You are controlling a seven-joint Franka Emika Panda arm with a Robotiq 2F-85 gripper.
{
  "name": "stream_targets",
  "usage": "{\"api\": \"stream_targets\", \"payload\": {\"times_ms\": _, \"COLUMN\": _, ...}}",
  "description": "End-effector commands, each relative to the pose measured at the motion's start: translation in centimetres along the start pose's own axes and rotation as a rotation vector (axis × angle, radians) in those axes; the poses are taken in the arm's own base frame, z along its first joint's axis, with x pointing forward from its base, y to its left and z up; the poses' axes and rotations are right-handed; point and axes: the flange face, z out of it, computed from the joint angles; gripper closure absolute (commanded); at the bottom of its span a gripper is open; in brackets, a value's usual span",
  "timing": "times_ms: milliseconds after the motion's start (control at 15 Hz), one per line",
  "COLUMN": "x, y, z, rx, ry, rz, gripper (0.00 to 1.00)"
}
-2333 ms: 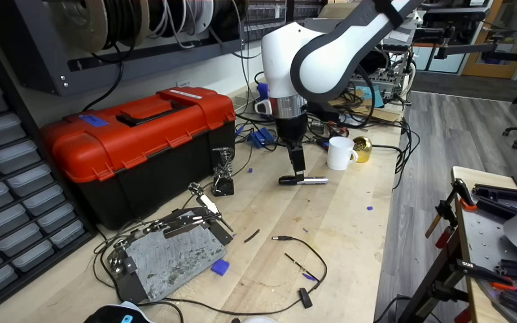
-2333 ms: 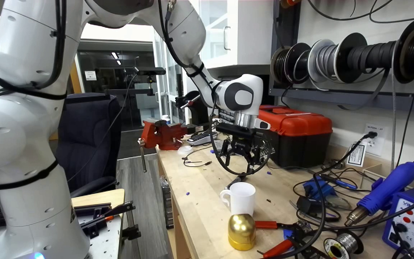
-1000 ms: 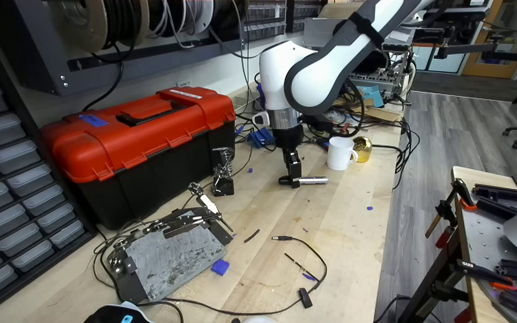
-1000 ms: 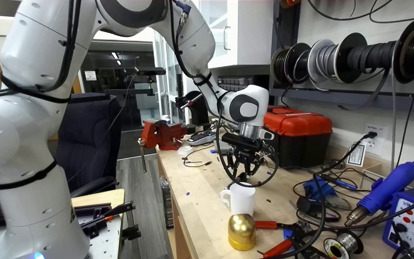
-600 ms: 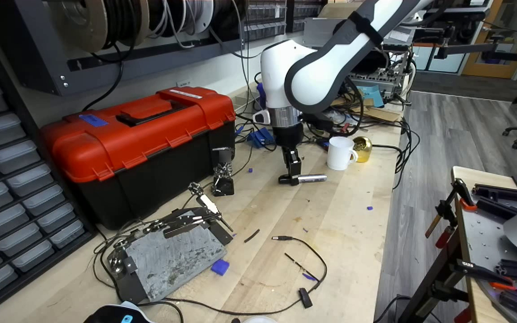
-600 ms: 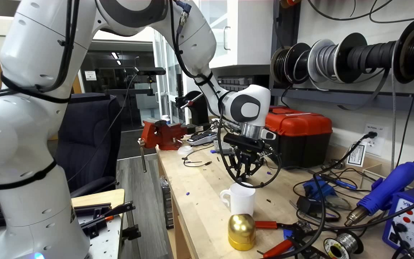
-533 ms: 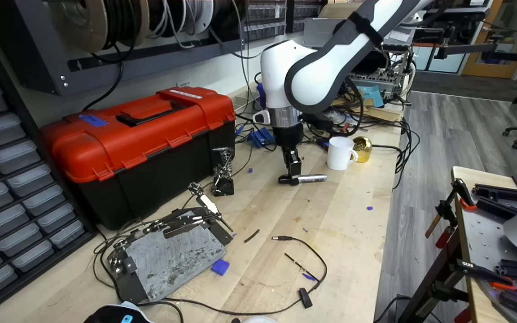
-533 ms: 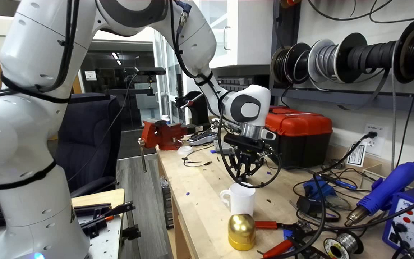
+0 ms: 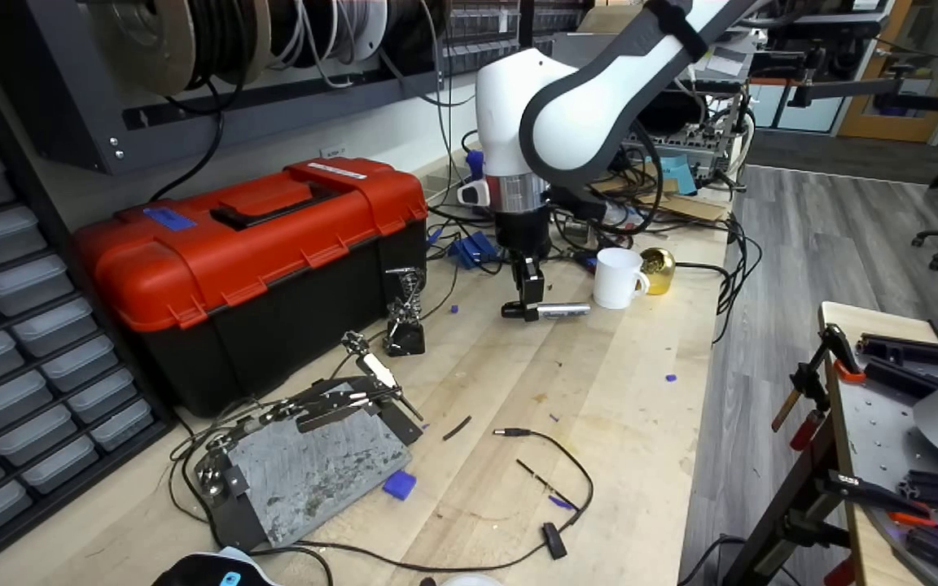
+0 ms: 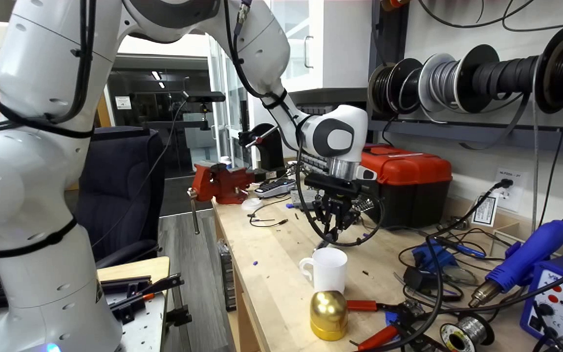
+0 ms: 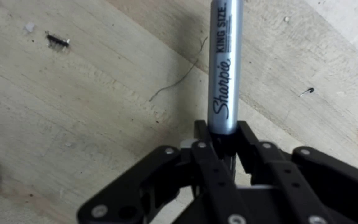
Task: Put the marker in the mug
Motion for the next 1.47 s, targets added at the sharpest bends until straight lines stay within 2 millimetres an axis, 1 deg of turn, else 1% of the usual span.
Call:
{"api": "stream_targets", "payload": {"times_ms": 0, "x": -2.6, "y": -0.7, "z": -3.0, "rx": -0.037, "ry": 0.045, "rz": 0.051, "gripper": 0.96}}
{"api": "stream_targets", "payload": {"times_ms": 200, "x": -4.1, "y": -0.7, "z": -4.6, "rx": -0.047, "ry": 0.083, "rz": 0.075, "gripper": 0.96}}
{"api": "stream_targets", "payload": {"times_ms": 333, "x": -5.2, "y": -0.3, "z": -5.4, "rx": -0.047, "ry": 0.131, "rz": 0.093, "gripper": 0.96}}
{"api": "stream_targets", "payload": {"times_ms": 533, "x": -6.6, "y": 0.4, "z": -6.0, "rx": -0.045, "ry": 0.217, "rz": 0.125, "gripper": 0.96}}
{"api": "stream_targets", "payload": {"times_ms": 800, "x": -9.4, "y": 0.7, "z": -6.9, "rx": -0.055, "ry": 0.317, "rz": 0.188, "gripper": 0.96}}
{"api": "stream_targets", "payload": {"times_ms": 1000, "x": -12.8, "y": -0.2, "z": -7.5, "rx": -0.069, "ry": 0.385, "rz": 0.244, "gripper": 0.96}}
{"api": "stream_targets", "payload": {"times_ms": 1400, "x": -17.1, "y": -1.7, "z": -9.0, "rx": -0.091, "ry": 0.491, "rz": 0.302, "gripper": 0.96}}
